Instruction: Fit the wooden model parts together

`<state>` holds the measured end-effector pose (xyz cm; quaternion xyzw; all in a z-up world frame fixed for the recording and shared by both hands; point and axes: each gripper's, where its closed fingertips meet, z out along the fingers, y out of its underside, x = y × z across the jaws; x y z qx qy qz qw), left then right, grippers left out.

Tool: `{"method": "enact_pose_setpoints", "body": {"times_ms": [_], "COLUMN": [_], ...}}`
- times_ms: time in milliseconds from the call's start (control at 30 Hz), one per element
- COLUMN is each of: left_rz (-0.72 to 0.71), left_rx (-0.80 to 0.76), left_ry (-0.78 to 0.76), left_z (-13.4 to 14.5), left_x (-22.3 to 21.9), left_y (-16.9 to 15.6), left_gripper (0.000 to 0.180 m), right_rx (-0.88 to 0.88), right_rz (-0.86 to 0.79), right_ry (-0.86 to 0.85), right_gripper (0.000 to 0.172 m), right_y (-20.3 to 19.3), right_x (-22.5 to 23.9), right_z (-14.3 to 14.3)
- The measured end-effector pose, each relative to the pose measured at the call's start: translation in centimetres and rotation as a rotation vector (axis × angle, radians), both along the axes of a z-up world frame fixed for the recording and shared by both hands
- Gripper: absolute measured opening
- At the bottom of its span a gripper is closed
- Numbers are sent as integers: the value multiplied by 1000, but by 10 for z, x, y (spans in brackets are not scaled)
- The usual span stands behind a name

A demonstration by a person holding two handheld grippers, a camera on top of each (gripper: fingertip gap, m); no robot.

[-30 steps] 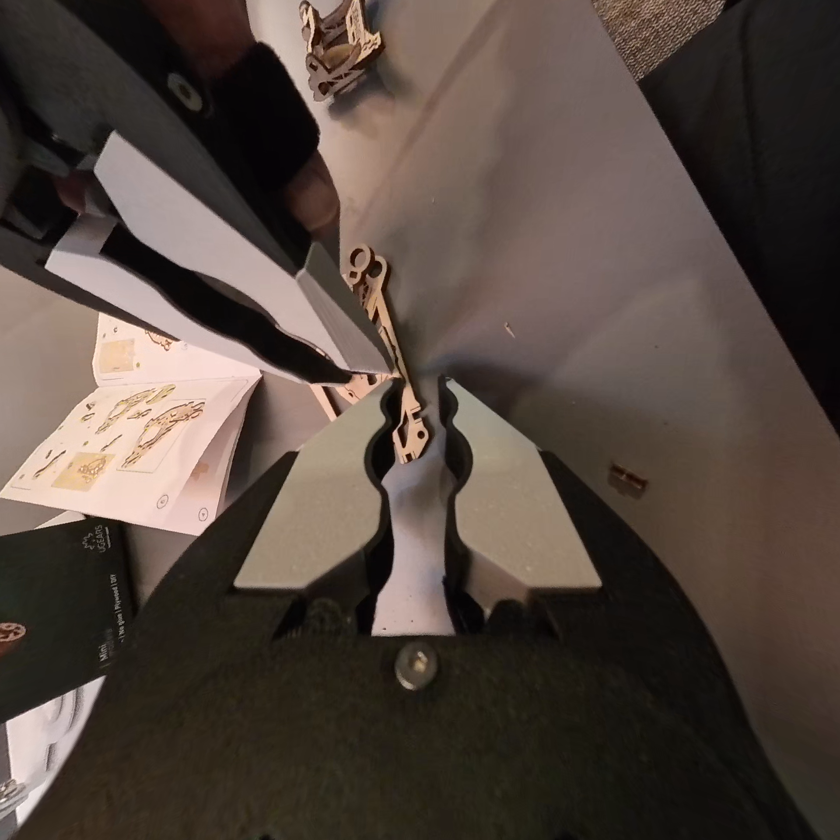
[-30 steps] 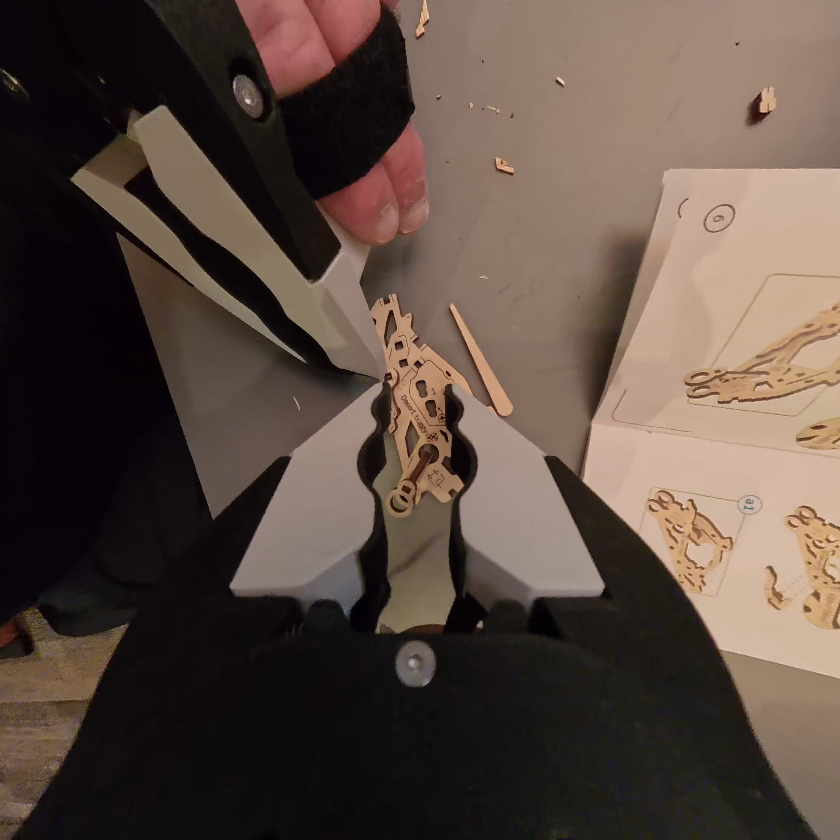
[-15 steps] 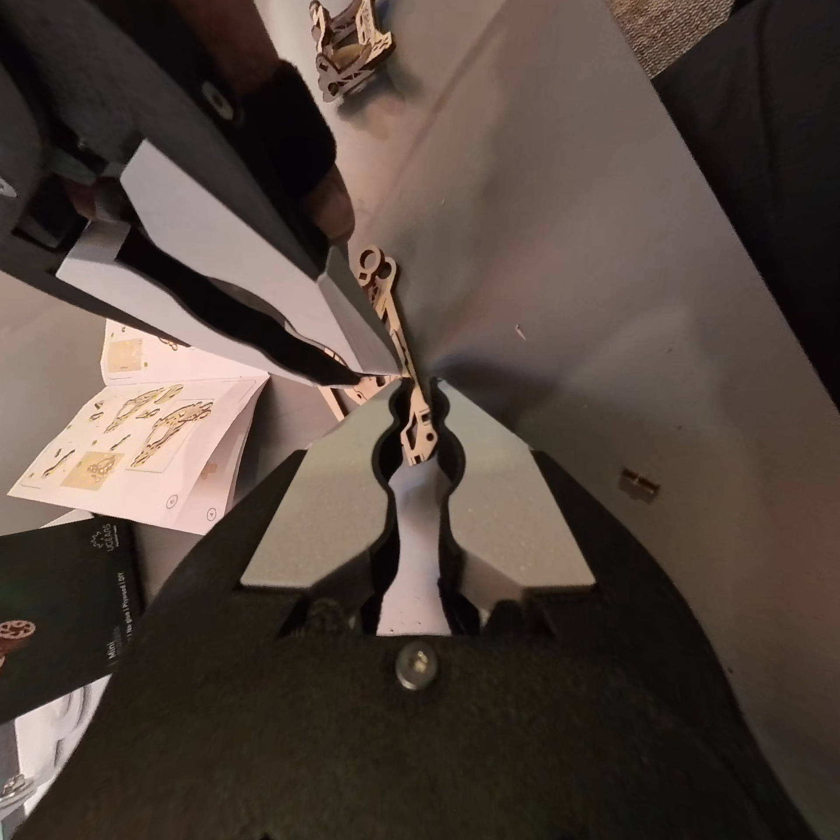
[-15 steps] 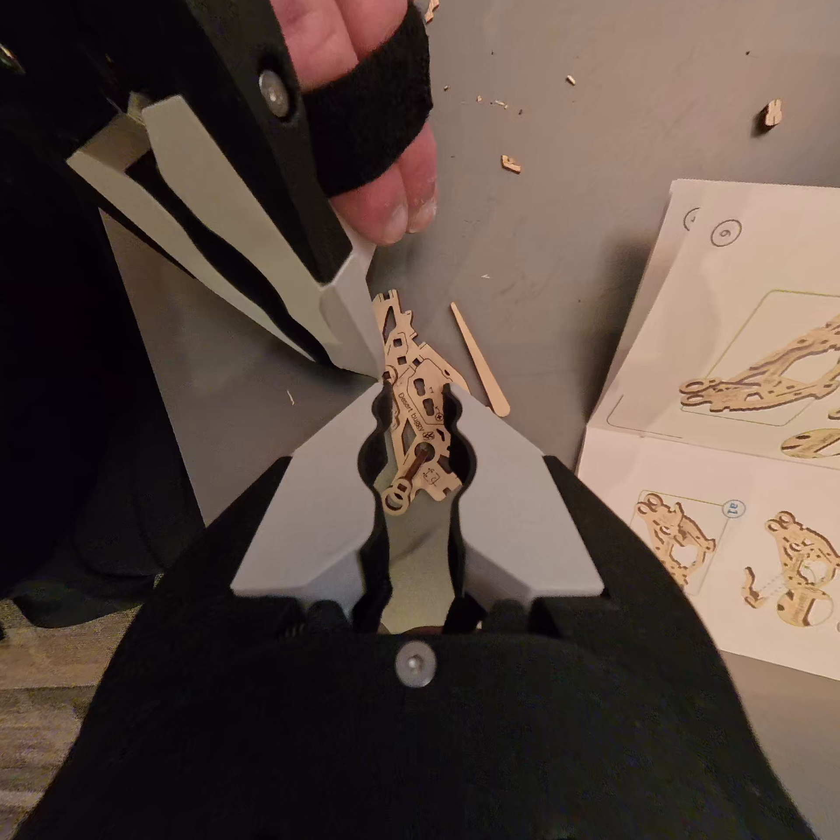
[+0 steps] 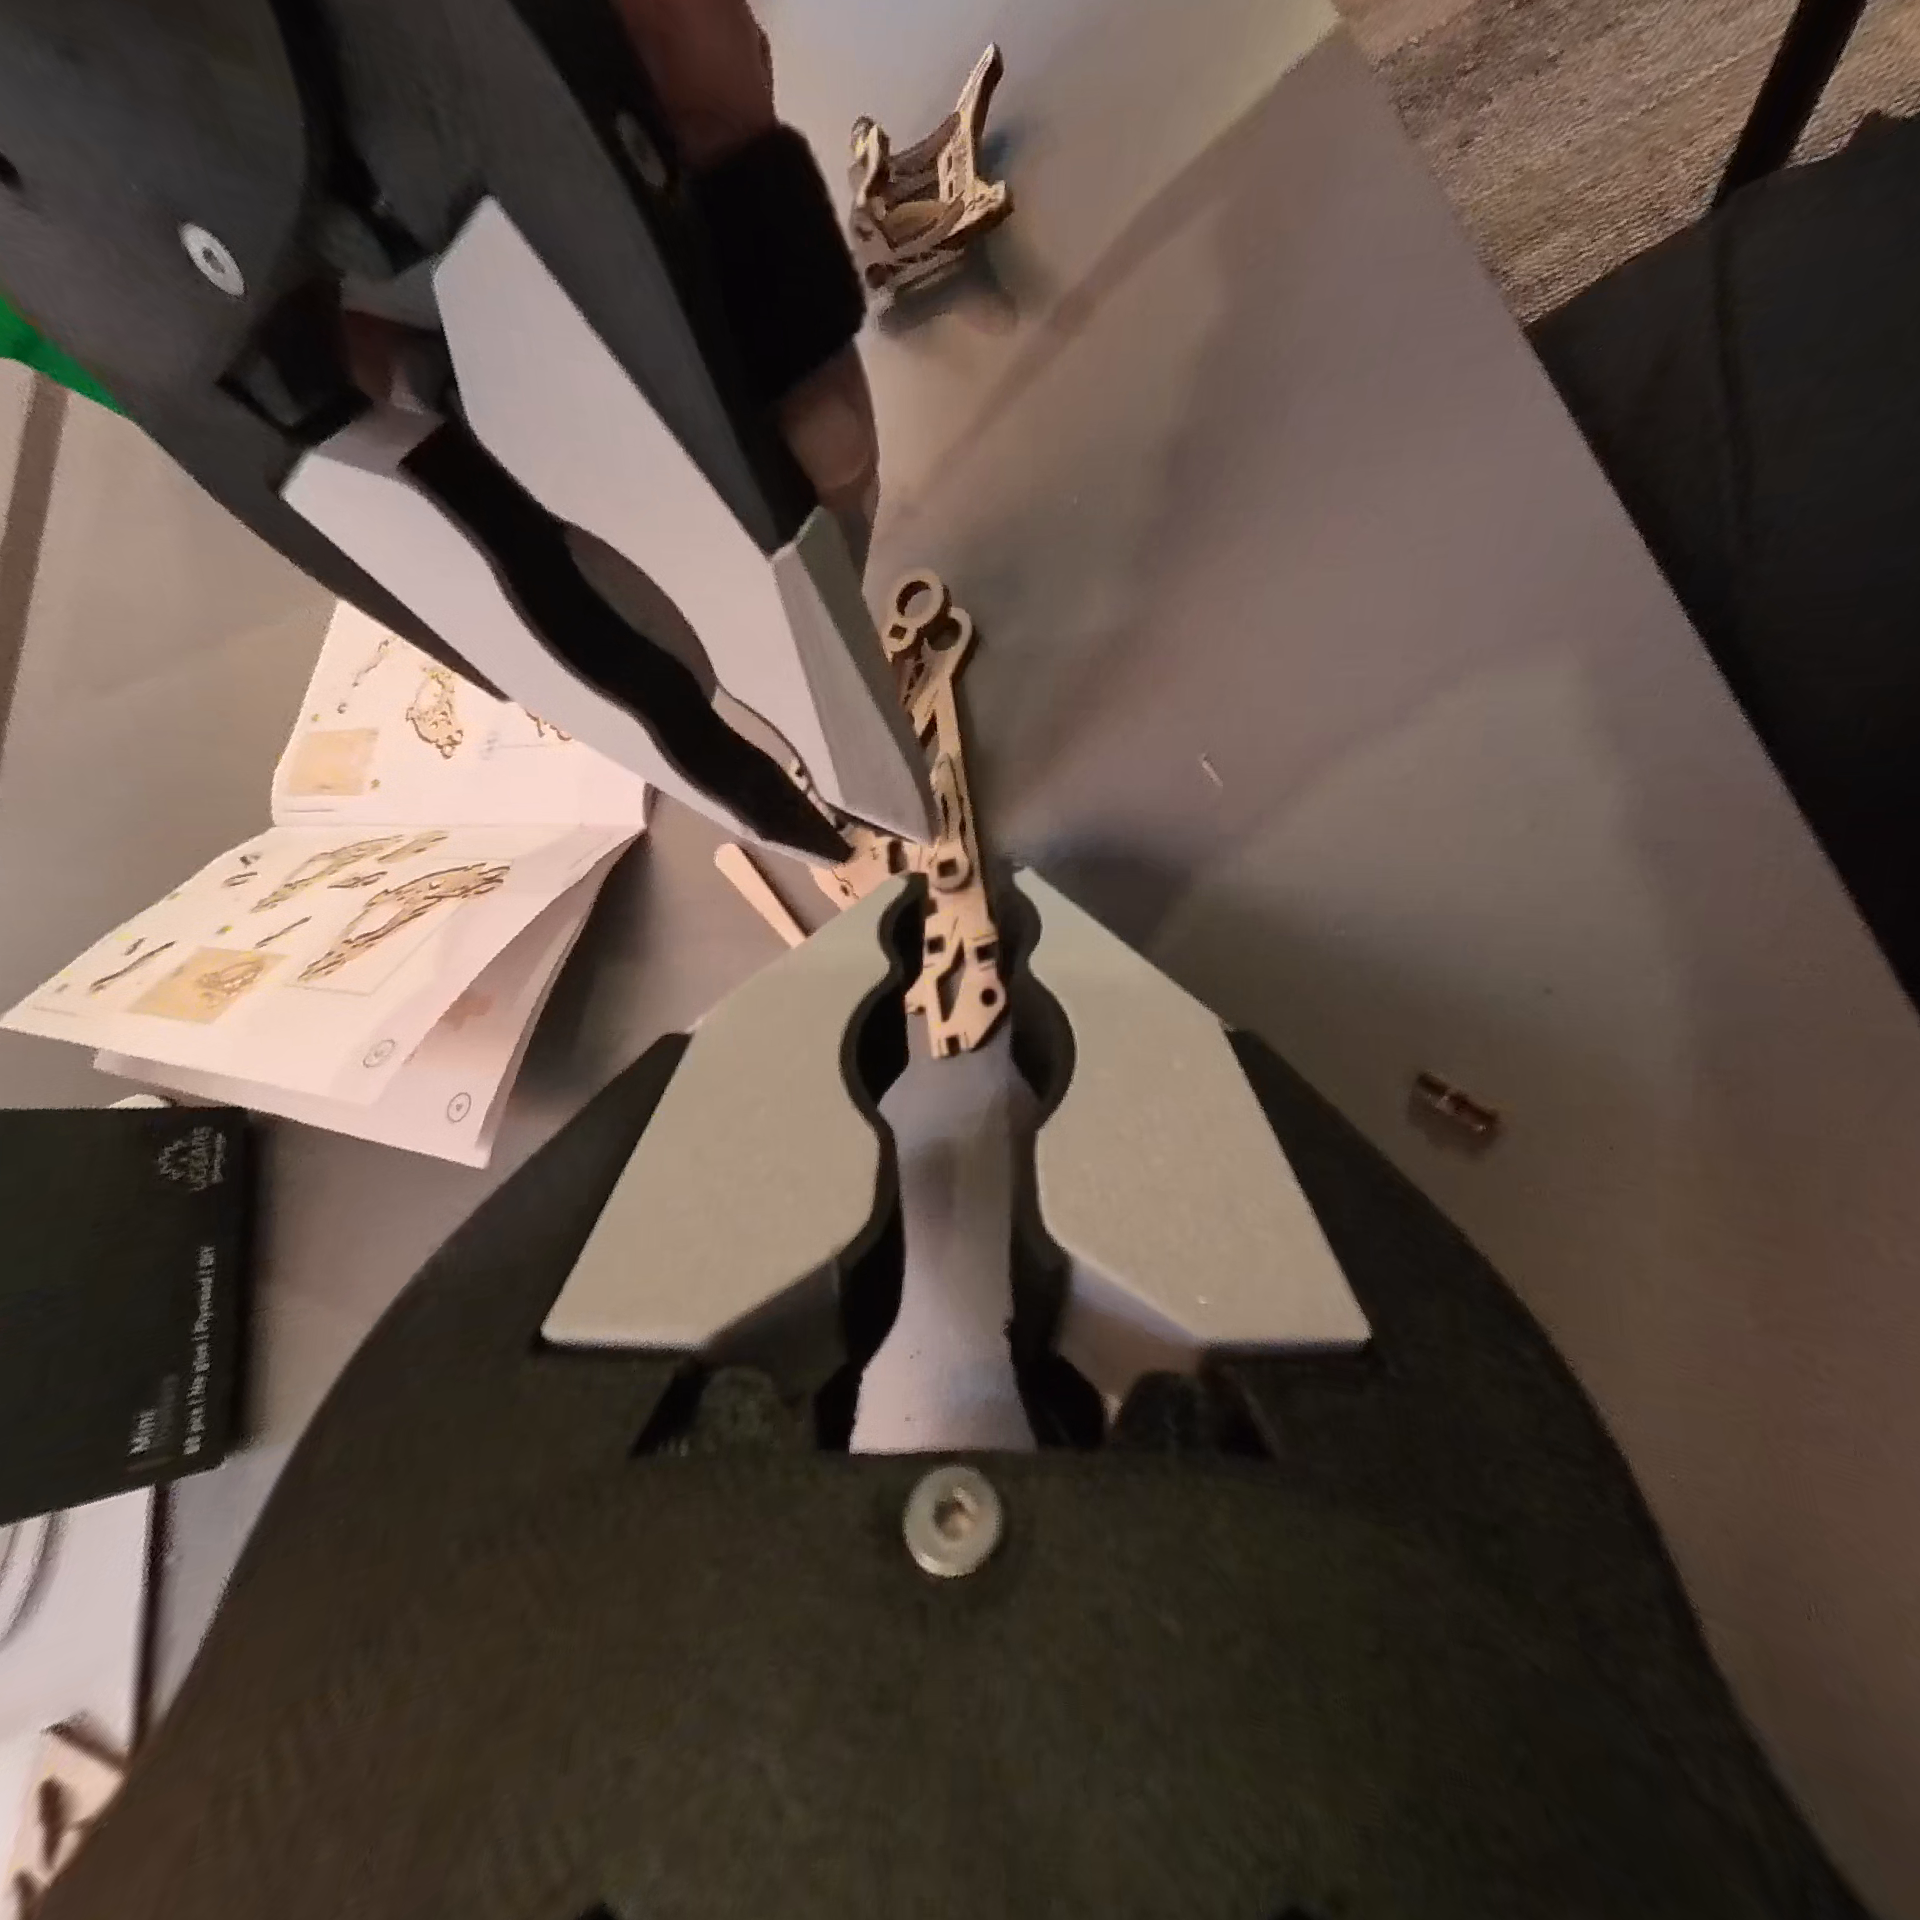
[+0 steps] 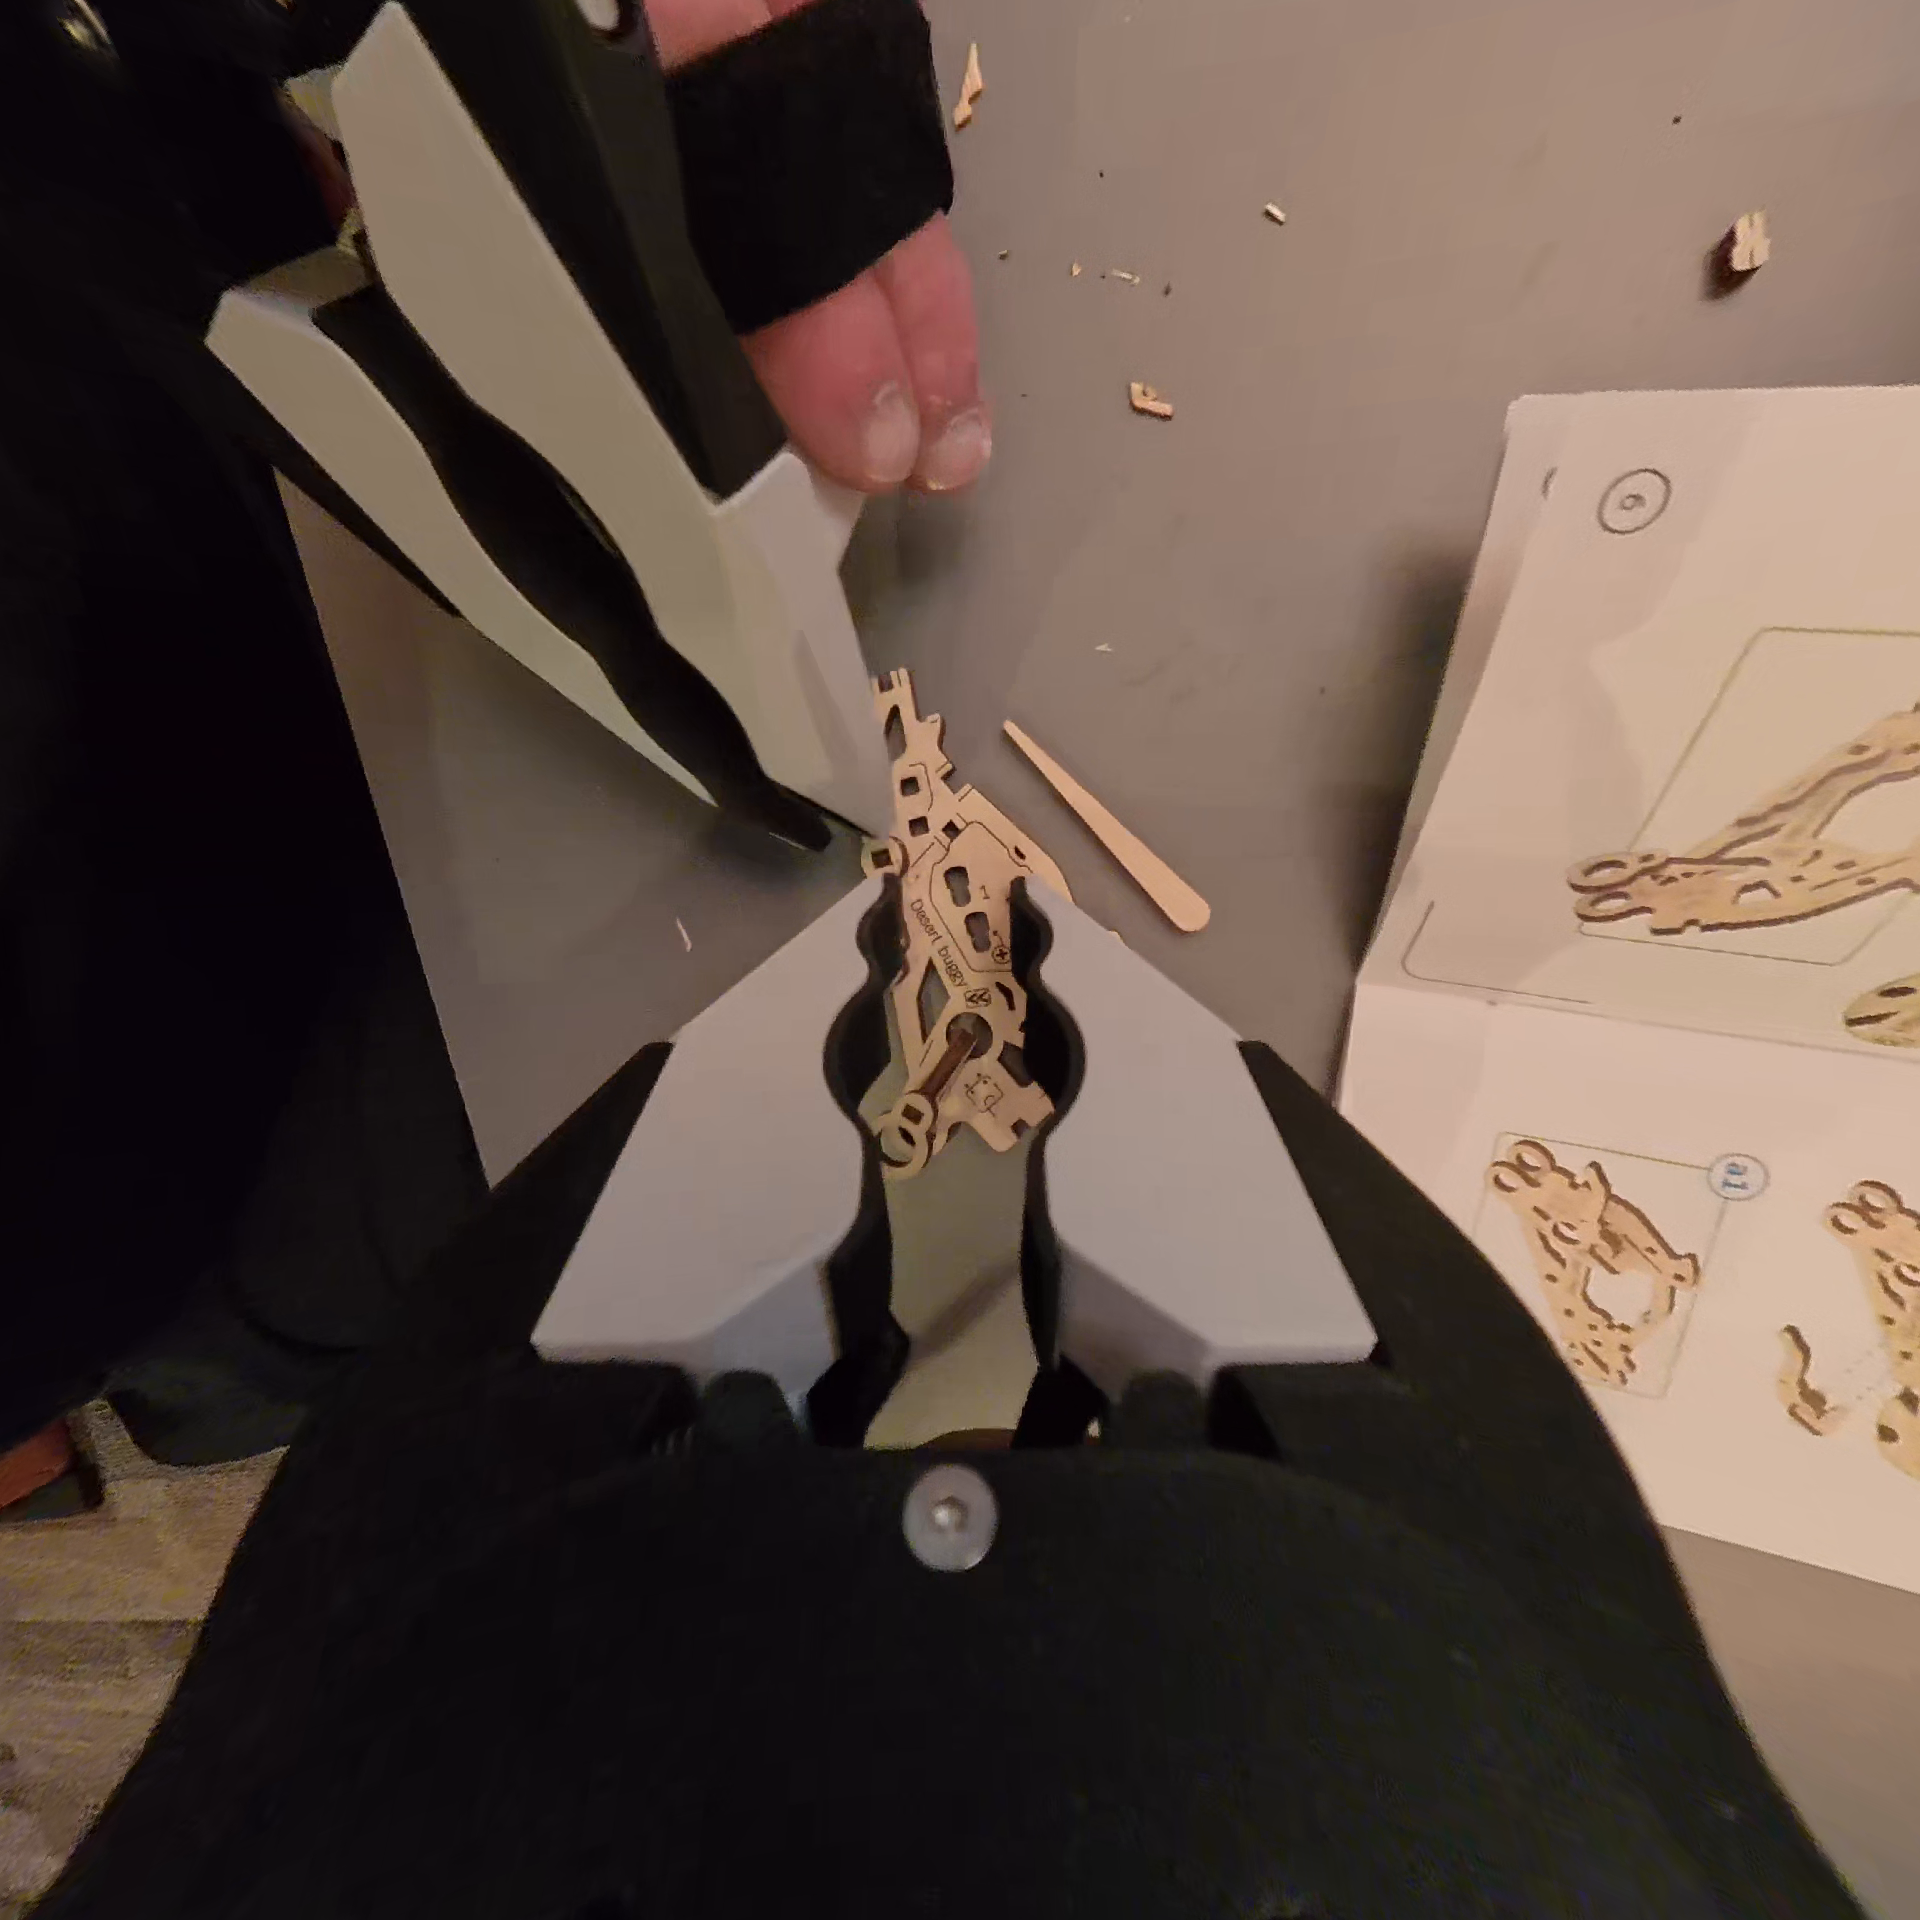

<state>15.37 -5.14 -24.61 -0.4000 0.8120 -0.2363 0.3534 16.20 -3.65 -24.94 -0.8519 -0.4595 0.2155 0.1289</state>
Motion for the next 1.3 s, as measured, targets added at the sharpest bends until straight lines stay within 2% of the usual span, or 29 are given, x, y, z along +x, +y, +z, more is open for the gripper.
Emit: {"method": "enact_pose_setpoints", "body": {"times_ms": [33,233,367,967,1100,1300], "left_rz": [1,2,0,-36,-46,-27], "left_rx": [-4,58,71,336,362,311], "left_ry": [14,27,29,91,67,15], "left_z": [-4,-7,-7,-9,-8,-3], "left_x": [0,2,1,0,0,0], "left_y": [-1,-2,-1,0,-1,-6], "left_gripper": [12,12,12,8,7,11], "right_rx": [7,43,33,84,121,51], "right_rz": [2,1,-3,24,36,3], "right_ry": [-9,-45,-34,-111,-134,-26], "right_gripper": [17,13,18,14,13,16], "right_y": [0,2,0,1,1,-3], "right_x": [0,1,-1,-1,-1,-2], "right_z": [0,-1,-1,-2,-3,-1]}}
